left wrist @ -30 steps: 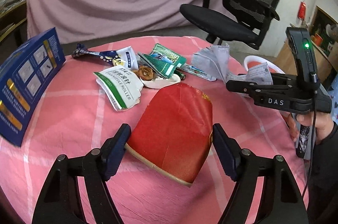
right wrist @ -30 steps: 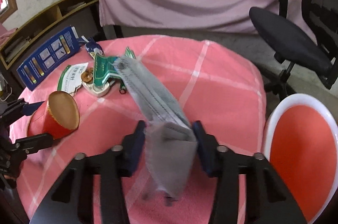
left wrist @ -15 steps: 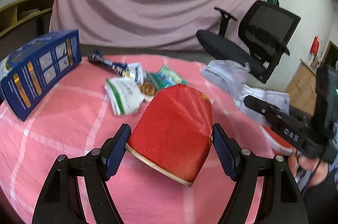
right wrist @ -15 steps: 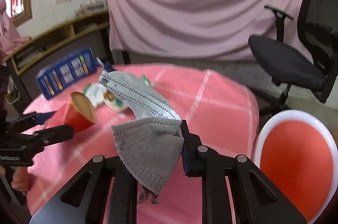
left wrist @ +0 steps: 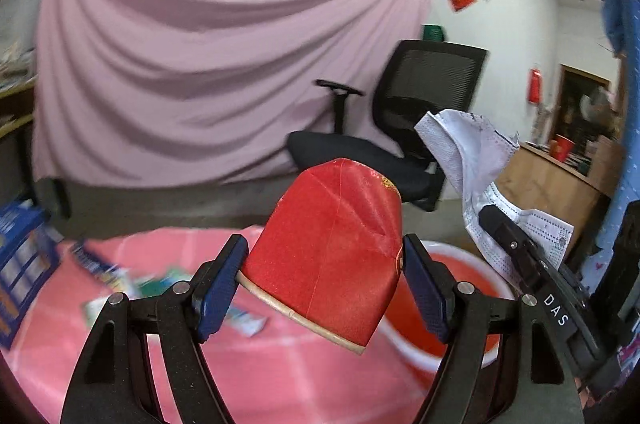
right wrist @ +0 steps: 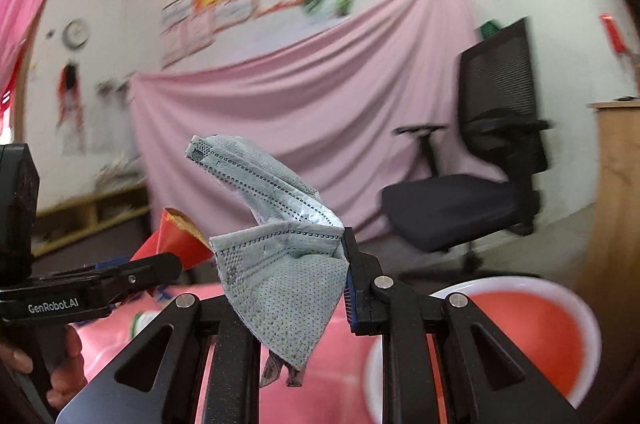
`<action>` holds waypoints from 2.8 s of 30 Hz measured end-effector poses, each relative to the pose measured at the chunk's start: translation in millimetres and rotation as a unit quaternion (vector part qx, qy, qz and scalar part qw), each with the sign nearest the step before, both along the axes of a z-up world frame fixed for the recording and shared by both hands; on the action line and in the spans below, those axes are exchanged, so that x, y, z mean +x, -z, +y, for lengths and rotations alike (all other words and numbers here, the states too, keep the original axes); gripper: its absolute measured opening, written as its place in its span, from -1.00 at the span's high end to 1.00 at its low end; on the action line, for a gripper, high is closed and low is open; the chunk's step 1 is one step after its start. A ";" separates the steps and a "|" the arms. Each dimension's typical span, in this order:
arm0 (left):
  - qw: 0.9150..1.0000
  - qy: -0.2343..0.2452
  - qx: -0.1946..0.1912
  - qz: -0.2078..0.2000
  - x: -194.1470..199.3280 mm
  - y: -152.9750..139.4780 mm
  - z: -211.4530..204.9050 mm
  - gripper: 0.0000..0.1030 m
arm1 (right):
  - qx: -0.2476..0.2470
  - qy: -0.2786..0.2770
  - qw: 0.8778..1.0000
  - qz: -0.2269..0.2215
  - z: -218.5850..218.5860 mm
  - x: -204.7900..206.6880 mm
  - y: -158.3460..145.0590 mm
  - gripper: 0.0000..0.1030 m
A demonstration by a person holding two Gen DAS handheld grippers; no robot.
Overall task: Collect trash
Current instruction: 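Lift the cup and mask and carry both tools over the orange bucket, then open both tools to drop the cup and mask into the bucket, then grasp the white-green packet with the left tool while the right tool grasps the toothpaste tube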
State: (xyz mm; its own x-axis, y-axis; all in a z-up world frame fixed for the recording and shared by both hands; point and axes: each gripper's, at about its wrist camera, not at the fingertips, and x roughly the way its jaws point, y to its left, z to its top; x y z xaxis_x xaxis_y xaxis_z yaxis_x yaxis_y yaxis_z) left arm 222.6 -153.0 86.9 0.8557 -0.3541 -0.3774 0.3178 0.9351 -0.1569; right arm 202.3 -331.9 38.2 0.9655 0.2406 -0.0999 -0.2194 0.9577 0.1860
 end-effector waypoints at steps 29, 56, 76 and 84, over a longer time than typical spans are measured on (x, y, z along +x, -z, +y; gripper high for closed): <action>0.982 0.086 0.017 0.168 106.3 76.1 -113.8 -0.43 | 0.075 0.146 0.972 0.167 -112.2 27.3 47.8 0.36; 0.993 -0.109 -0.008 -0.053 11.3 15.4 49.3 -0.97 | 0.016 0.060 0.998 -0.016 1.4 2.3 -8.8 -1.00; 0.970 -0.234 0.030 -0.060 -46.8 49.1 179.7 -0.97 | -0.085 -0.058 0.993 -0.050 121.6 7.3 3.4 -1.00; 0.974 -0.213 0.032 0.065 -20.1 85.2 194.9 -0.96 | -0.111 -0.064 0.990 0.062 131.5 40.5 27.3 -1.00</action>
State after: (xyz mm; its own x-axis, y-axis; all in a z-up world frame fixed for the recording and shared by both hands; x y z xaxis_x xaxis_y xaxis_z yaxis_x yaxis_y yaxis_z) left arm 202.5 41.9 1.8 0.8637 0.0510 -0.5014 -0.1200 0.9870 -0.1064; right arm 242.9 -200.5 10.9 0.9059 0.3186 -0.2792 -0.3301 0.9439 0.0061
